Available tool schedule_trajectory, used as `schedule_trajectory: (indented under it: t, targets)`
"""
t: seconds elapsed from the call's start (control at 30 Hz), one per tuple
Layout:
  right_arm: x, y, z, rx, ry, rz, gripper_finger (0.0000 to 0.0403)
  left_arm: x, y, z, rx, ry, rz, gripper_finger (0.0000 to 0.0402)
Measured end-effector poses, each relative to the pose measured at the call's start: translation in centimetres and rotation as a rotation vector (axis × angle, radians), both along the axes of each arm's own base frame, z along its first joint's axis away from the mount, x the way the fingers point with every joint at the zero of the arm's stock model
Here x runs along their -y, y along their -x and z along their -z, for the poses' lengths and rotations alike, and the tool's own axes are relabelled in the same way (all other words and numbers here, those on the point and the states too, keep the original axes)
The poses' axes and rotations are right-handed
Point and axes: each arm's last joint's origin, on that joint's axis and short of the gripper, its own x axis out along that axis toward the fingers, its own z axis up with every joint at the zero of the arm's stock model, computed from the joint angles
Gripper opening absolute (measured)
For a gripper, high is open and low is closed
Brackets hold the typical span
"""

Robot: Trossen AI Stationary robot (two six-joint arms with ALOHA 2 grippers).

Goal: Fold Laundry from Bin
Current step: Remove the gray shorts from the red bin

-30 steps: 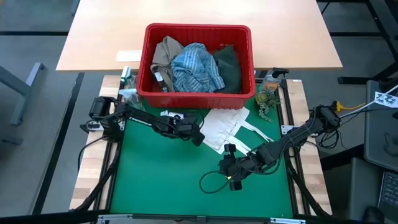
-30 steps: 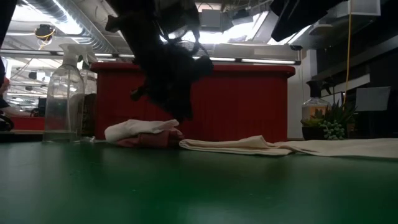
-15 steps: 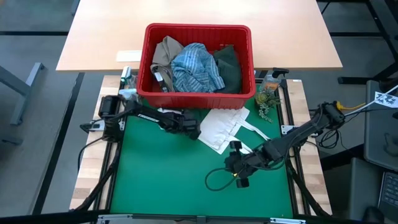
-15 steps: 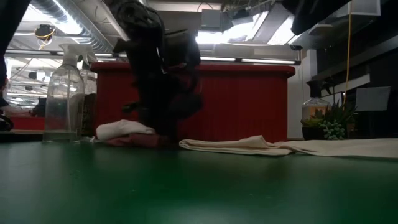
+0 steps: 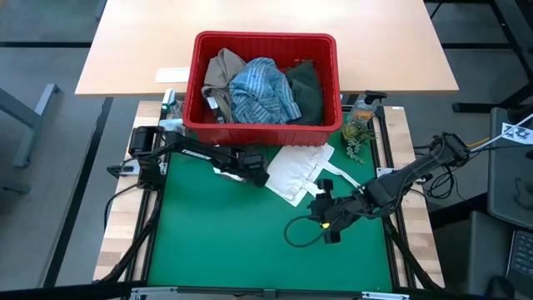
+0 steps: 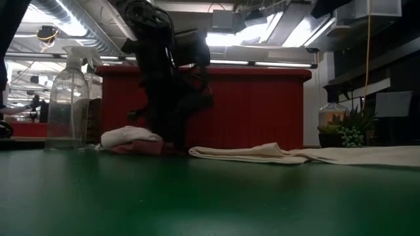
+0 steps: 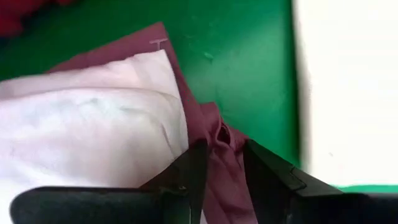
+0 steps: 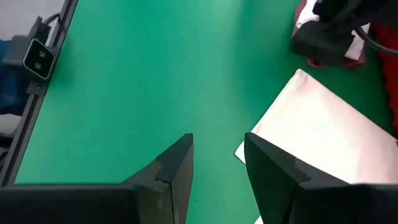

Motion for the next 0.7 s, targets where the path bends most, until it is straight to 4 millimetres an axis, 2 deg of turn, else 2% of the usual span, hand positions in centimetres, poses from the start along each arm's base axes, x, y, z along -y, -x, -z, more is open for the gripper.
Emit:
schedule_trajectory:
  t: [0.3, 0.43, 0.7]
  targets:
    - [0.2, 0.4, -0.5, 0.016, -0.007, 0.001, 0.0143, 0.4, 0.4, -3.0, 0.113, 0.106, 0.045, 0.0099]
    - [0.3, 0.4, -0.5, 0.015, 0.002, 0.004, 0.0143, 0.6, 0.3, -3.7, 0.161, 0.163, 0.076, 0.0099]
    - [0.3, 0.5, -0.5, 0.01, 0.023, -0.007, 0.0143, 2.1, -1.8, -5.1, 0.397, 0.178, 0.247, 0.0099]
